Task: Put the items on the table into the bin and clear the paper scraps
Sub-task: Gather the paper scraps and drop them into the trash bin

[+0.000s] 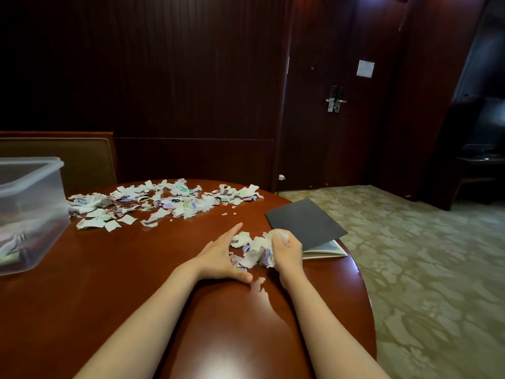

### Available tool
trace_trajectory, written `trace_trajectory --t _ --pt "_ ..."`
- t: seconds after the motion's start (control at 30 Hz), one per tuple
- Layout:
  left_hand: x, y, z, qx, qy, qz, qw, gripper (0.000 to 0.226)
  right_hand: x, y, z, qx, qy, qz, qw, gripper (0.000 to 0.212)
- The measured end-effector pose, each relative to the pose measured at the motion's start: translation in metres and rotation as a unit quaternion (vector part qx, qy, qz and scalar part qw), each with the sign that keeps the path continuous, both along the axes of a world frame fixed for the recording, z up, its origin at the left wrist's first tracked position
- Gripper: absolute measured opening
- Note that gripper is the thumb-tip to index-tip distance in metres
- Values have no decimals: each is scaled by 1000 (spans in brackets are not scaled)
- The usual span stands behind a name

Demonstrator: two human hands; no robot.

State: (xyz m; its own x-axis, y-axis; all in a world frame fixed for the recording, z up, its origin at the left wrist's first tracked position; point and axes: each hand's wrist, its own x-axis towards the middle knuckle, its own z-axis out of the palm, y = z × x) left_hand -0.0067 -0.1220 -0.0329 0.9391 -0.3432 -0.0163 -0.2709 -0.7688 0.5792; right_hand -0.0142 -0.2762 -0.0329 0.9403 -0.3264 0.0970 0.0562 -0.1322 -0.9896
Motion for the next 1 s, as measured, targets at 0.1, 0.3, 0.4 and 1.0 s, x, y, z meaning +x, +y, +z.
trace_trajectory --t 0.1,0.3,0.4,1.0 --pt "12 -7 2 11 11 -15 1000 133 -4 -6 3 -39 0 -20 999 25" --pt "26 -25 -3 70 -8 -54 996 112 -2 -4 5 -189 17 -5 982 23" --pt "23 -29 -3 58 -21 -46 997 105 2 -2 4 -227 23 -1 974 22" --pt "-30 -59 2 -401 -51 212 890 33 -18 30 5 -1 40 -42 998 32"
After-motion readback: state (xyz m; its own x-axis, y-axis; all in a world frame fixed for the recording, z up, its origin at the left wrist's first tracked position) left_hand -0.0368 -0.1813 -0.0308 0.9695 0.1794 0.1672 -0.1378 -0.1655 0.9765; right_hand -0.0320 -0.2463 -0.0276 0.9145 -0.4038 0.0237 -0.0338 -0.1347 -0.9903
